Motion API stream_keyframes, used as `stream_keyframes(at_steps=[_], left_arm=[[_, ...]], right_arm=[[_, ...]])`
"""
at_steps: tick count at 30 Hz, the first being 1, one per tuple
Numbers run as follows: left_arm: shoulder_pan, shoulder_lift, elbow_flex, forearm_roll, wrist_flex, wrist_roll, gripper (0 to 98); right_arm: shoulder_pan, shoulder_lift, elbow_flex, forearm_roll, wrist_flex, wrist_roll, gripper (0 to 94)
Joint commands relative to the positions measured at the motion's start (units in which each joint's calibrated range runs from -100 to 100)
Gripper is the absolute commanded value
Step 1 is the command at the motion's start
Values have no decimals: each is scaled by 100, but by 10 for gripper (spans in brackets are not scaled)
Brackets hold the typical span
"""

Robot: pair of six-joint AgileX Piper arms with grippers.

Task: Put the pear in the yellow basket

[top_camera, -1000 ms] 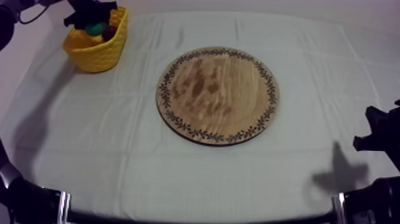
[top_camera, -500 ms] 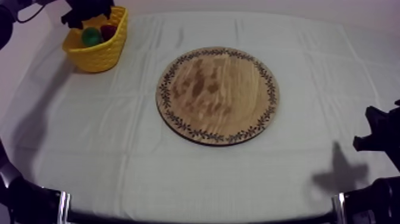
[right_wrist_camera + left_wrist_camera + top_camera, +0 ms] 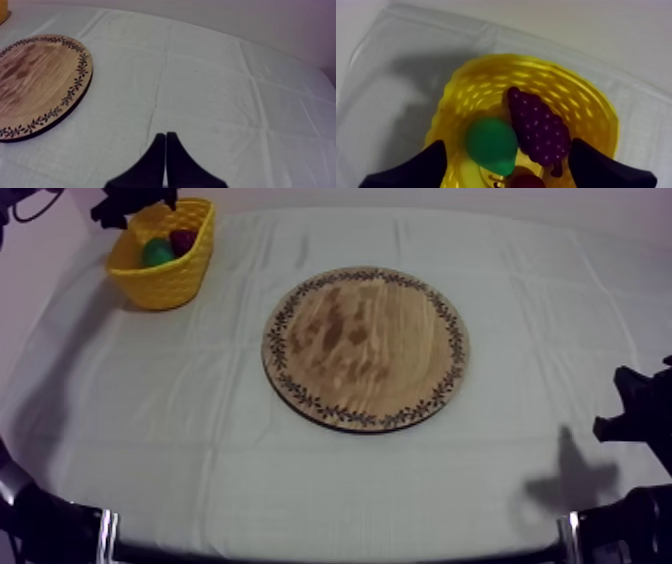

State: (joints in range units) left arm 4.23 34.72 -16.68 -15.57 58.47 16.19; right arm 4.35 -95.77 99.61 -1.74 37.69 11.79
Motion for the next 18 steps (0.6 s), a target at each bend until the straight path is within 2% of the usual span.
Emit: stream_keyframes(at_steps=[1, 4, 10, 18], left_arm=[[-8, -234, 37, 41, -7, -7, 802], [-30, -628, 100, 130, -21, -7, 692], [-105, -1655, 373, 370, -63, -80, 407], [-180, -3506, 1524, 564, -339, -310, 183]], right_arm=[[1, 1, 5, 1, 5, 3, 5], [1, 1, 5, 1, 5, 1, 5], [1, 1, 5, 1, 5, 1, 5], [1, 1, 5, 1, 5, 0, 5]])
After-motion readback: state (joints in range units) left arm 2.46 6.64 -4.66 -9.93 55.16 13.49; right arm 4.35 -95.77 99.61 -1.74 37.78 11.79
